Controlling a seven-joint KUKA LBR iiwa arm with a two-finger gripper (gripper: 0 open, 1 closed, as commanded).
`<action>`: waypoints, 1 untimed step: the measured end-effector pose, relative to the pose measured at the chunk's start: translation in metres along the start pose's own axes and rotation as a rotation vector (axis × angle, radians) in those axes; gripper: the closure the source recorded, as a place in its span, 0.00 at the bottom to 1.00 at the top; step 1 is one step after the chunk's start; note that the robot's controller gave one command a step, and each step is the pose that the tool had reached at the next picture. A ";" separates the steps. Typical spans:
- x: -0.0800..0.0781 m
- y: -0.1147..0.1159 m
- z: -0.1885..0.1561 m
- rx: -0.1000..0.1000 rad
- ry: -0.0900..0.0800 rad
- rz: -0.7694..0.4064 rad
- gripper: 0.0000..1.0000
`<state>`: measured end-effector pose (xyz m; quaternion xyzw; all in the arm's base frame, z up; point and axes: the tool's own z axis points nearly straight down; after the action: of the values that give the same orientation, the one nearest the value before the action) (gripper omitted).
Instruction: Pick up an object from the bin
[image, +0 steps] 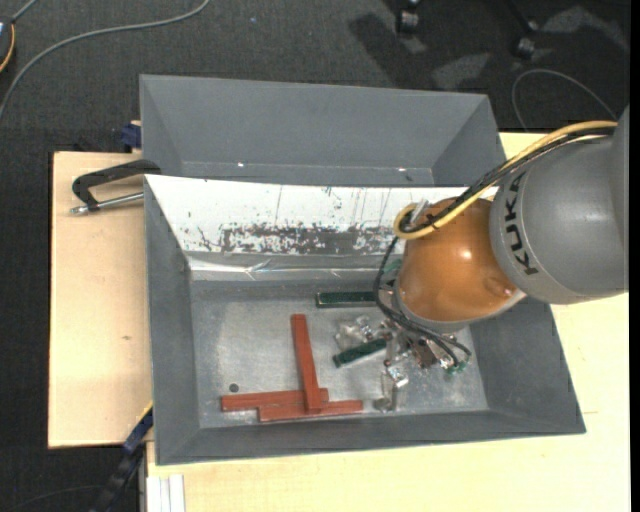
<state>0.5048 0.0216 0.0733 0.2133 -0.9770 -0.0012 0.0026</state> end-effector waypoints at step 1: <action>-0.002 -0.001 -0.003 0.003 -0.006 0.001 1.00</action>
Offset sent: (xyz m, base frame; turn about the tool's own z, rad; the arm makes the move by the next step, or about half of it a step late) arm 0.0000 0.0000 0.0000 0.0000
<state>0.5067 0.0212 0.0764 0.2128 -0.9771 -0.0005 -0.0004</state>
